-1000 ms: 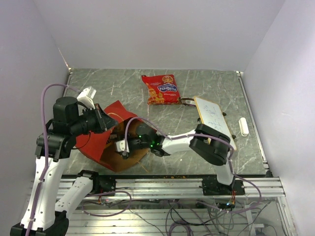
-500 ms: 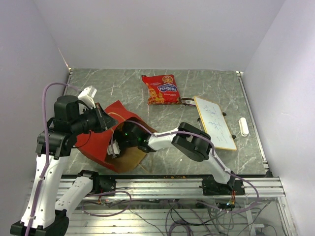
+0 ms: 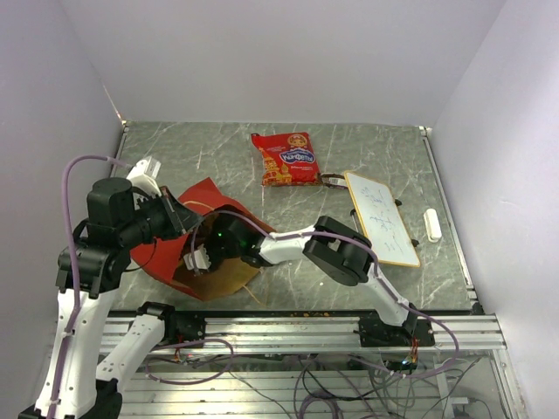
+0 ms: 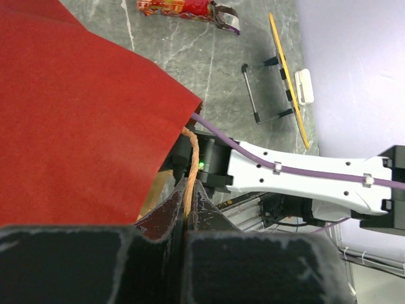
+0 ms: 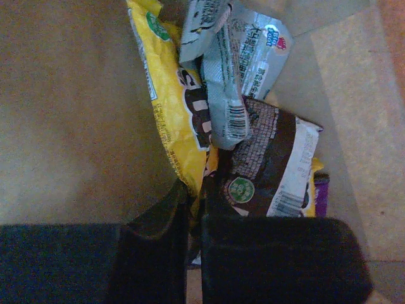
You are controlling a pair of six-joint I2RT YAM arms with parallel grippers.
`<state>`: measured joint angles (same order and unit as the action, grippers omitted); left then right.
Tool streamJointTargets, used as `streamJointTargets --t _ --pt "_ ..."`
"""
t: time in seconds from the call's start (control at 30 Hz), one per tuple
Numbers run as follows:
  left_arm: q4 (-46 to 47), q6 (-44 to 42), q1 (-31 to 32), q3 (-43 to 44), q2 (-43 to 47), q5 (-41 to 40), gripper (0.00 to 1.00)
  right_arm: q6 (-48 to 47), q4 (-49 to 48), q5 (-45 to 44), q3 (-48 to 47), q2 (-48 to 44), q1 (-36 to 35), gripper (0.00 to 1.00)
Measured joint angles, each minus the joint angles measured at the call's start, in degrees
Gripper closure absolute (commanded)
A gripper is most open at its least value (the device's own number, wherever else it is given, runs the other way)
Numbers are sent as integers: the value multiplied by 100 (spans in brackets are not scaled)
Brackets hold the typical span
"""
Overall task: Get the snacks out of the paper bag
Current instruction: Take out the snack from the paper bag, then place the snack at the center of the board.
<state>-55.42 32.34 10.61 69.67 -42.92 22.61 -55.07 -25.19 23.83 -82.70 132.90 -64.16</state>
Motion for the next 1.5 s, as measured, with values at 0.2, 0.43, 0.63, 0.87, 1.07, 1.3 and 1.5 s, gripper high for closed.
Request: streamJointTargets --t 0.2,0.43,0.63,0.87,1.07,1.3,1.5 --pt "-11 114 0 0 -44 -323 93 240 225 179 616 -546 81 100" --pt "39 323 0 -214 13 -638 93 1047 339 341 1353 -1351 111 100" --pt "52 378 0 -278 -17 -890 93 2079 590 260 2044 -2498 107 100" --pt "162 511 0 -275 -101 -1045 93 3279 901 232 3143 -4262 114 100" --pt "203 581 0 -278 -144 -1064 93 4216 1473 212 3862 -5523 109 100" --pt "415 1008 0 -723 50 -1021 93 4330 2667 -911 4046 -7278 109 100" --pt "313 1196 0 -776 -2 -1088 93 4645 3077 -2931 4118 -7914 109 100"
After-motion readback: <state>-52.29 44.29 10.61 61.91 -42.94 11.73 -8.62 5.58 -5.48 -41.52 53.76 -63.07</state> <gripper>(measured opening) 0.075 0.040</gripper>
